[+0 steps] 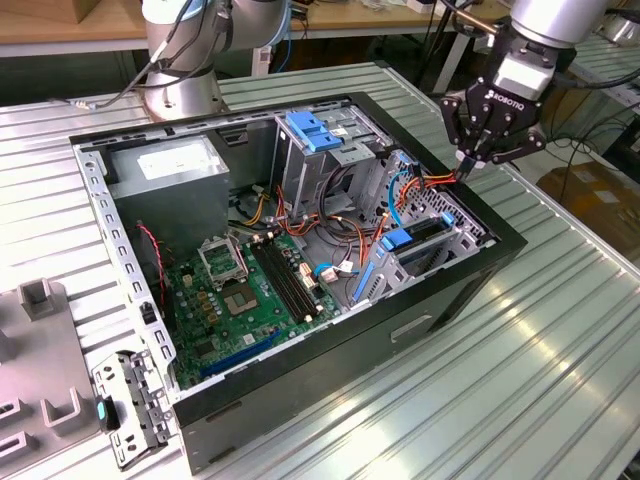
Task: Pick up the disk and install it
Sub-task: 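Insert the first disk wire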
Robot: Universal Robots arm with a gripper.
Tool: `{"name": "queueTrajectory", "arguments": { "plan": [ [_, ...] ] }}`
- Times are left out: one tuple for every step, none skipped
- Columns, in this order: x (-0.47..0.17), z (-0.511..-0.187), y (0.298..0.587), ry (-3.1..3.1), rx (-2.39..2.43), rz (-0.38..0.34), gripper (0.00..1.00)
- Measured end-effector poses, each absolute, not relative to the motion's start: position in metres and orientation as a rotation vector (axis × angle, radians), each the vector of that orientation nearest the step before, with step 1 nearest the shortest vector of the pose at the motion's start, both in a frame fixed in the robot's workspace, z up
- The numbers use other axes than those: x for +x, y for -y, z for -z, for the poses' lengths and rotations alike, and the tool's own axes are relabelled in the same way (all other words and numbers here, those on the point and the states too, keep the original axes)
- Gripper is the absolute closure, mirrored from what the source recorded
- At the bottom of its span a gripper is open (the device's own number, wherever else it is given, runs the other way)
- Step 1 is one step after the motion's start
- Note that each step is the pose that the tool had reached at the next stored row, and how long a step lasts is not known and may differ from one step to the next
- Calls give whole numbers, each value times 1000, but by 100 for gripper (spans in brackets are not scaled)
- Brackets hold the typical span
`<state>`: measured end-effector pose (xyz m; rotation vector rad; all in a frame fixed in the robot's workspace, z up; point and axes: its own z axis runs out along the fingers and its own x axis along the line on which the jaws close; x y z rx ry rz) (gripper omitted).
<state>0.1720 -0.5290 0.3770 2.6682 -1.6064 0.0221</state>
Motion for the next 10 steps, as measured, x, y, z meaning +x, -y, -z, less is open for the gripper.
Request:
{"name": "queueTrajectory", "arguments": {
  "plan": [
    [172,-377,529,1596,2674,-22,89],
    [173,-377,528,1585,2681,-22,89],
    [173,-377,528,1557,2698,-23,89],
    [173,-377,528,1532,2712,-23,89],
    [173,-377,528,1509,2725,-24,89],
    [173,-377,528,1451,2757,-24,89],
    [173,-377,528,1405,2781,-25,89],
    [173,-377,528,1378,2794,-26,89],
    [173,-377,528,1358,2804,-26,89],
    [174,-377,528,1344,2811,-26,89]
  ]
}}
